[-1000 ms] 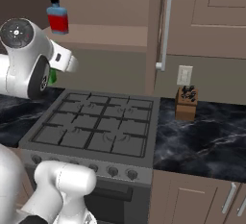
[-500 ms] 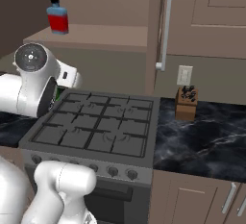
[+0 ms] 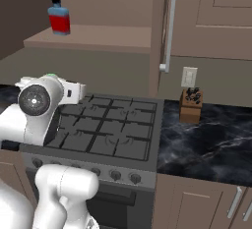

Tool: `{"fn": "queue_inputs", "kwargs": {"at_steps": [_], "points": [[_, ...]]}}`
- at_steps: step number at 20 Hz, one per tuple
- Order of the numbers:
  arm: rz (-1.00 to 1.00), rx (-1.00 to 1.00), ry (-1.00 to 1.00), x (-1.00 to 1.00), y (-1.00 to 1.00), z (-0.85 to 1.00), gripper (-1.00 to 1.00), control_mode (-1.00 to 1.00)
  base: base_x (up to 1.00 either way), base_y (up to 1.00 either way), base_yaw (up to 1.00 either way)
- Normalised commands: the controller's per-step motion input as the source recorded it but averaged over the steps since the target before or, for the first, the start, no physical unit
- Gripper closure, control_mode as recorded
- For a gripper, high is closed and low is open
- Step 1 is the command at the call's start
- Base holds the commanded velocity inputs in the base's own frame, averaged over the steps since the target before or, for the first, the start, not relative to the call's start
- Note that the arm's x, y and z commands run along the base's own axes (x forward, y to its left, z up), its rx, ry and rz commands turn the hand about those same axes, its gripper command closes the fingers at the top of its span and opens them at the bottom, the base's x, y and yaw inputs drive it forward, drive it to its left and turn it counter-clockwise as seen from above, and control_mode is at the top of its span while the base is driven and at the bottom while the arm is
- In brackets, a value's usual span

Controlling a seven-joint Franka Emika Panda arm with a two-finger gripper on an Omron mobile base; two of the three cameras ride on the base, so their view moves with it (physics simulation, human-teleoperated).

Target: Open the cabinet directly in front. Then move the liquor and the cup to the dining counter with the jar on it.

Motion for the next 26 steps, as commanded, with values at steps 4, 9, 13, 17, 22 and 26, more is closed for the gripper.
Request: {"fn": "queue_inputs", "kwargs": {"at_steps": [4,9,13,17,22,26], "points": [[0.0,0.0,0.0,0.0,0.0,0.0,1.0,-1.0,0.0,0.0,0.0],[0.0,0.0,-0.13,-0.22,0.0,0.05,1.0,-1.0,0.0,0.0,0.0],[0.0,0.0,-0.31,-0.62,0.0,0.3,1.0,-1.0,0.0,0.0,0.0],[0.0,0.0,-0.26,-0.46,0.0,0.24,1.0,-1.0,0.0,0.0,0.0],[0.0,0.0,0.0,0.0,0.0,0.0,1.0,-1.0,0.0,0.0,0.0],[0.0,0.0,0.0,0.0,0.0,0.0,1.0,-1.0,0.0,0.0,0.0]]}}
